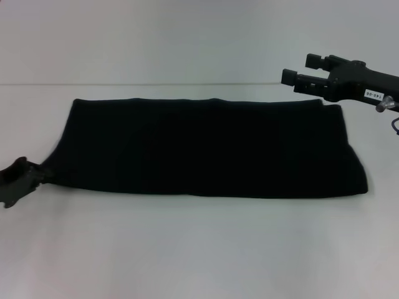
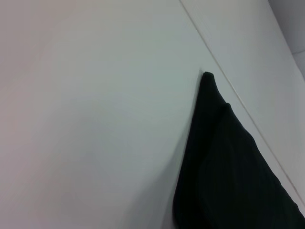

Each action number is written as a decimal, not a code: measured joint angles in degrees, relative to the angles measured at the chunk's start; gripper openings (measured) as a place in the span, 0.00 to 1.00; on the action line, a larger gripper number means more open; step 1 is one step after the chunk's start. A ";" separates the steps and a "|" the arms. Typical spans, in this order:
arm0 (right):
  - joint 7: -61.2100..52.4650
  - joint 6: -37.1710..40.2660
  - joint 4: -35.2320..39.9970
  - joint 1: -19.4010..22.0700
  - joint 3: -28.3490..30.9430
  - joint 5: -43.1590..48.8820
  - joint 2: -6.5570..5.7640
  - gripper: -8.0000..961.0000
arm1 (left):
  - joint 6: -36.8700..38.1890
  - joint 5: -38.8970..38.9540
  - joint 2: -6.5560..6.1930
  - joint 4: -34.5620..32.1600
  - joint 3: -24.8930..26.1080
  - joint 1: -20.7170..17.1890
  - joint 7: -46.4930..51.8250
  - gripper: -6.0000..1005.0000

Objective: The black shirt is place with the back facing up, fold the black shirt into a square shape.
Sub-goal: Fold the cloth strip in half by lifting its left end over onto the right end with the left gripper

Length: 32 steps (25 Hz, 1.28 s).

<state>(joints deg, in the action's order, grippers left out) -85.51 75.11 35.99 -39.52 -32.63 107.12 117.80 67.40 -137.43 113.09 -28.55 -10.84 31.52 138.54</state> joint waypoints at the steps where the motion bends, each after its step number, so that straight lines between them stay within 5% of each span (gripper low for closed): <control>1: 0.00 -0.27 -0.02 0.09 0.01 -0.22 0.04 0.95 | 0.22 0.19 -0.06 -0.45 0.04 -0.40 -0.20 0.03; 14: 0.00 -4.27 -1.08 -0.11 0.02 -0.58 0.43 0.95 | 7.26 1.34 -1.73 -10.04 6.38 -7.19 -0.66 0.03; 19: 0.06 -4.97 -1.17 0.28 -0.04 -0.66 0.40 0.95 | 9.80 1.57 -2.08 -10.65 6.84 -6.76 -0.68 0.03; 27: 2.23 -8.29 -1.08 3.99 0.64 -2.87 -0.26 0.95 | 17.58 6.18 -2.56 -5.15 4.00 4.73 -1.33 0.03; 32: 3.05 -8.07 -0.54 6.98 4.74 -3.06 -1.87 0.95 | 14.49 7.97 0.26 1.14 -1.80 16.06 -2.84 0.03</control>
<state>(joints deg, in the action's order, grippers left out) -82.46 67.04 35.46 -32.55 -27.90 104.06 115.93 81.89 -129.46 113.35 -27.41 -12.63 47.58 135.70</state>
